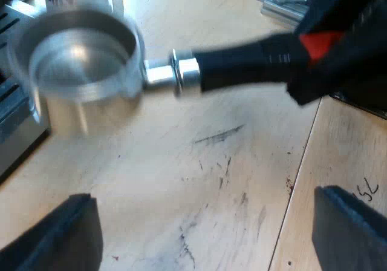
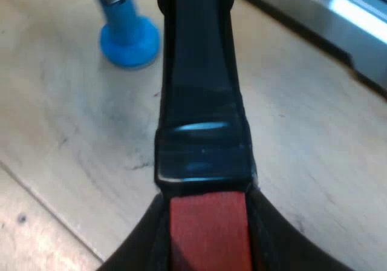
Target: Grind coffee beans and then tamp
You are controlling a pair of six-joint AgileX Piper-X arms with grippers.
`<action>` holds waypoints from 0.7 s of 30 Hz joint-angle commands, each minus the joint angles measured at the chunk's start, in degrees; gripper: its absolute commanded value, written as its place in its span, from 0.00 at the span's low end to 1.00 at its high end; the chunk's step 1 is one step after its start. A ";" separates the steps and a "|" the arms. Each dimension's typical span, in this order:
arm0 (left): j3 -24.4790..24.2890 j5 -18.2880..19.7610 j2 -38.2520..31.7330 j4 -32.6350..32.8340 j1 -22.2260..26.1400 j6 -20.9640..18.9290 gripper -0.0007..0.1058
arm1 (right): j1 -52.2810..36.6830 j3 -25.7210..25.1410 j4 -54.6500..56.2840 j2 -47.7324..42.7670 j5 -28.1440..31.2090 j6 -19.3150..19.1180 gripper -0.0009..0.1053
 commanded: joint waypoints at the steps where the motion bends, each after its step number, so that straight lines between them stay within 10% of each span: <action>1: -0.21 -1.45 -0.13 -0.74 -0.16 -0.87 0.69 | -0.08 1.01 -3.23 -0.80 -0.22 -2.09 0.01; 21: -0.21 -2.84 -0.13 -0.78 -0.16 0.58 0.69 | -1.31 12.32 -15.33 -0.80 -5.09 -5.49 0.01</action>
